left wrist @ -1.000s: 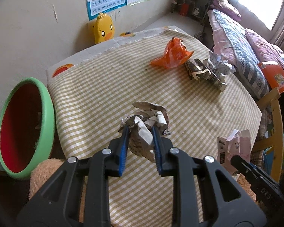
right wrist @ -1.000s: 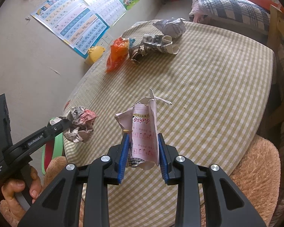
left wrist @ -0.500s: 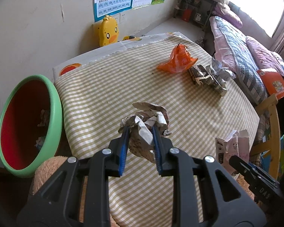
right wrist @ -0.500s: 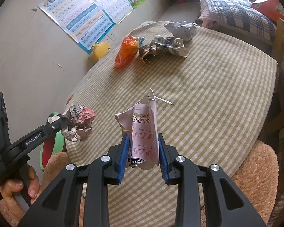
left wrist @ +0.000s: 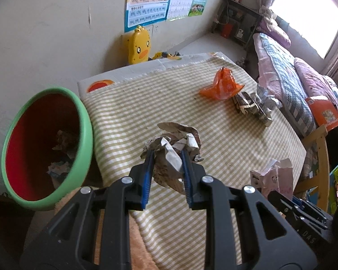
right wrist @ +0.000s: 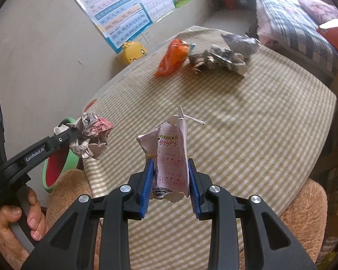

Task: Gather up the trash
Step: 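Lift the silver paper wad with the left tool while the right tool holds the carton, then carry silver wad and pink-white carton to the red bucket and open both tools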

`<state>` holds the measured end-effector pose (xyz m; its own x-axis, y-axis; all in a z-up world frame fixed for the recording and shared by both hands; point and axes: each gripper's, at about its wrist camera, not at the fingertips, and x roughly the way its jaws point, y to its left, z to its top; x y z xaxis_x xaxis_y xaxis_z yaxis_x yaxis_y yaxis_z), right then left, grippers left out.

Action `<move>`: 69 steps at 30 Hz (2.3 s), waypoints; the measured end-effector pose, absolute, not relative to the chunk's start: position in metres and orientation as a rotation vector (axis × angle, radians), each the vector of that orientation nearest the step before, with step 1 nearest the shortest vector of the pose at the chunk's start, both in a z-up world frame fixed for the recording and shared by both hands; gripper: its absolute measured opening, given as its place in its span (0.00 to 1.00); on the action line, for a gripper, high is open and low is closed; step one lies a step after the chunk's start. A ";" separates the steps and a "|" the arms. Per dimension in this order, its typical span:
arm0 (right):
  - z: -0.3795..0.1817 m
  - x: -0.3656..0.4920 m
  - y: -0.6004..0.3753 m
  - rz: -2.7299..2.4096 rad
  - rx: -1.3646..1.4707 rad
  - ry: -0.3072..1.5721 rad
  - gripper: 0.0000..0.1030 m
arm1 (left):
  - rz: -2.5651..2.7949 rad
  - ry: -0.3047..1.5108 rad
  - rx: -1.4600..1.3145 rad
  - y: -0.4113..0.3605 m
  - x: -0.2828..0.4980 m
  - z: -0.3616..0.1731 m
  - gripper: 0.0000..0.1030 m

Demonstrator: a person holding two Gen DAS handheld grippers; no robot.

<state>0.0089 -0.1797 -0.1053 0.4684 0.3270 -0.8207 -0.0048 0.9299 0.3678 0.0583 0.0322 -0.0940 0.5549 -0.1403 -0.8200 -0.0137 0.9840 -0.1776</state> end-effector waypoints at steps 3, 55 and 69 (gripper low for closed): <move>-0.096 0.011 -0.168 0.211 0.290 1.050 0.28 | -0.066 0.961 -0.180 0.042 0.055 -0.089 0.23; -0.071 0.083 0.092 0.687 0.127 1.058 0.32 | 0.354 0.980 -0.432 0.269 0.016 -0.137 0.28; -0.099 0.111 -0.027 0.419 0.201 1.048 0.58 | 0.359 0.965 -0.373 0.253 0.019 -0.126 0.66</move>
<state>0.1110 -0.0268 -0.0987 0.4299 0.4275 -0.7953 -0.2388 0.9033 0.3564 0.0191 0.2531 -0.1255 0.5206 0.1288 -0.8441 -0.4542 0.8788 -0.1461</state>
